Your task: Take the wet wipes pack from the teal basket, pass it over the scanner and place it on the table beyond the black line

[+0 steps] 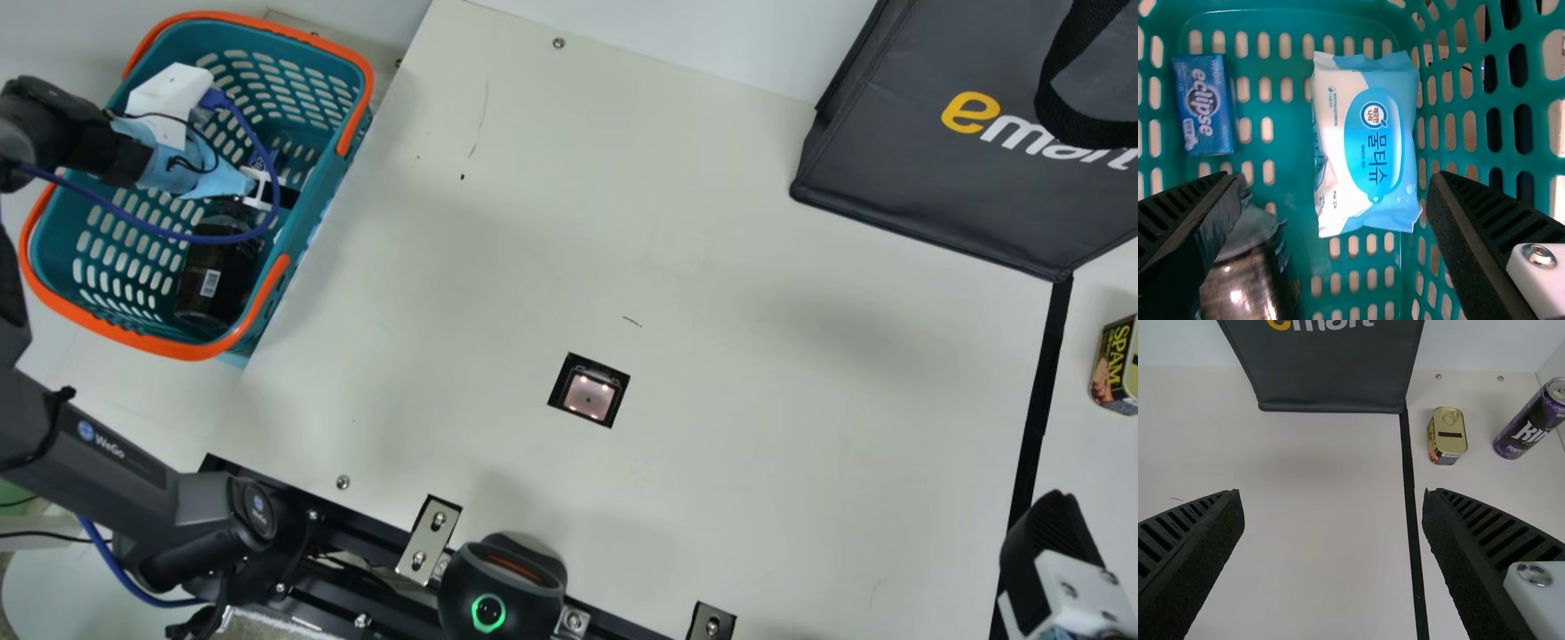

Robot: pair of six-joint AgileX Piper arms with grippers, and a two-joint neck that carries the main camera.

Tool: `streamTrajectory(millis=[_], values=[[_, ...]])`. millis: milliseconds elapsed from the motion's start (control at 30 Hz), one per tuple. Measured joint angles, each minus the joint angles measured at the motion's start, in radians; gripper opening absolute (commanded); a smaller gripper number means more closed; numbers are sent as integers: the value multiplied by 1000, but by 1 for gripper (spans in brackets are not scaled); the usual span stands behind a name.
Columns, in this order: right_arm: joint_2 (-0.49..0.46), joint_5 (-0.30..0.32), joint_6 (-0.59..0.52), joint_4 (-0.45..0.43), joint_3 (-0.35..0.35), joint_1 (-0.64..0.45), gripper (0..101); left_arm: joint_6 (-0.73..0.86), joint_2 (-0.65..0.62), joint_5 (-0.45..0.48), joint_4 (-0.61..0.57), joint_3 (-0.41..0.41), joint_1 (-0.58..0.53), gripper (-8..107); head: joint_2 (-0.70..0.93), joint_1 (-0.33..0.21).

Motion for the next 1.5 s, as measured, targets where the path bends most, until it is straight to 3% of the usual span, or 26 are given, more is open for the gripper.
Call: streamTrajectory(millis=[567,1100,1500], values=[[0,0,0,0,0,0,95,202,109,-70,-147,0,-12,90,0,0],[0,0,0,0,0,0,95,206,205,-53,-141,-65,-44,90,0,0],[0,0,0,0,0,0,95,265,243,-161,-157,-65,-68,90,0,0]])
